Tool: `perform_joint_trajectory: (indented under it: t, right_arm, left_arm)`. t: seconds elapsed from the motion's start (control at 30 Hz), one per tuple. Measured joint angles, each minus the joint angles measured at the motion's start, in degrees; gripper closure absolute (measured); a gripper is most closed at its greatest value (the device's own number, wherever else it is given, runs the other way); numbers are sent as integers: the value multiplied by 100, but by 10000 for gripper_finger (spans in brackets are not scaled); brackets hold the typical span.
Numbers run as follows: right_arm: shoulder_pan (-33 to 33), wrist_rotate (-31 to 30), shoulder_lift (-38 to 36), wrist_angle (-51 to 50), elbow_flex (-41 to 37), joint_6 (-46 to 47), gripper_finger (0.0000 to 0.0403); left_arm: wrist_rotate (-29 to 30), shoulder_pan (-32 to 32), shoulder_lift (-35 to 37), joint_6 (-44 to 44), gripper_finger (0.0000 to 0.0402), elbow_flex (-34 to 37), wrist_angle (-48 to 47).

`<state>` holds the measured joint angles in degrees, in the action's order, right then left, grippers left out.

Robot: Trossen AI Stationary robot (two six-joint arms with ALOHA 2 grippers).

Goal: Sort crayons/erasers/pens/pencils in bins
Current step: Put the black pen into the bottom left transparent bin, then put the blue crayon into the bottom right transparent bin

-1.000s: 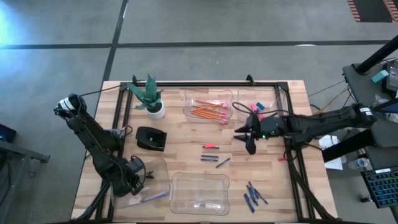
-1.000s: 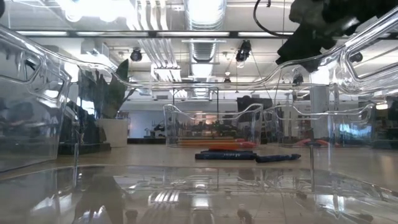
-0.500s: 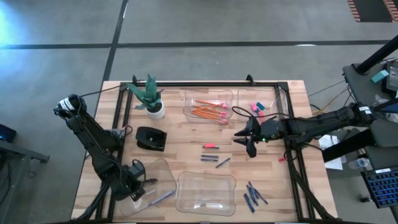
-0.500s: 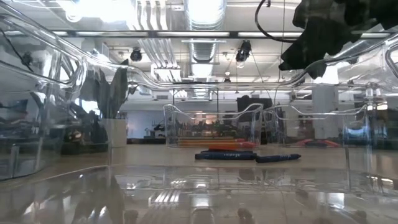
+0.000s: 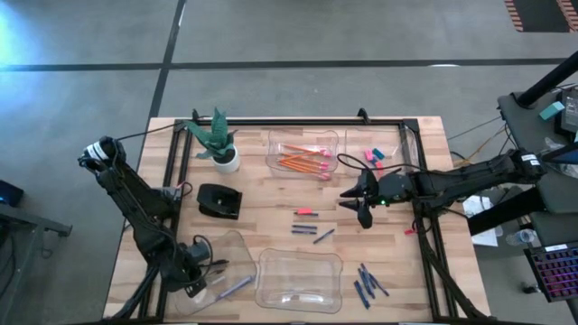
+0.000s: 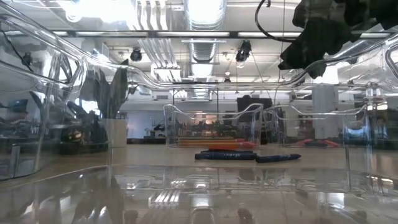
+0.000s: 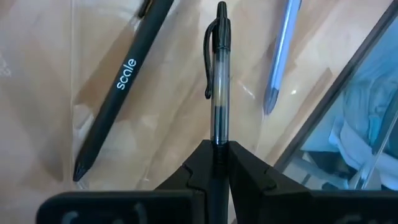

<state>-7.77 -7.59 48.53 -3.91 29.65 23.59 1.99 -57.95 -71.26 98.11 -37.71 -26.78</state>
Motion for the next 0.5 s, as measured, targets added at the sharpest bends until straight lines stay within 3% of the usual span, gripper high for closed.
perform_joint_trajectory:
  t: [0.13, 0.5]
  right_arm:
    - [0, 0, 0, -1, 0, -7, 268]
    - [0, 0, 0, -1, 0, -2, 268]
  left_arm:
    - [5, 0, -1, 196, 371, 28, -14]
    - [-4, 0, 20, 211, 285, 8, 128]
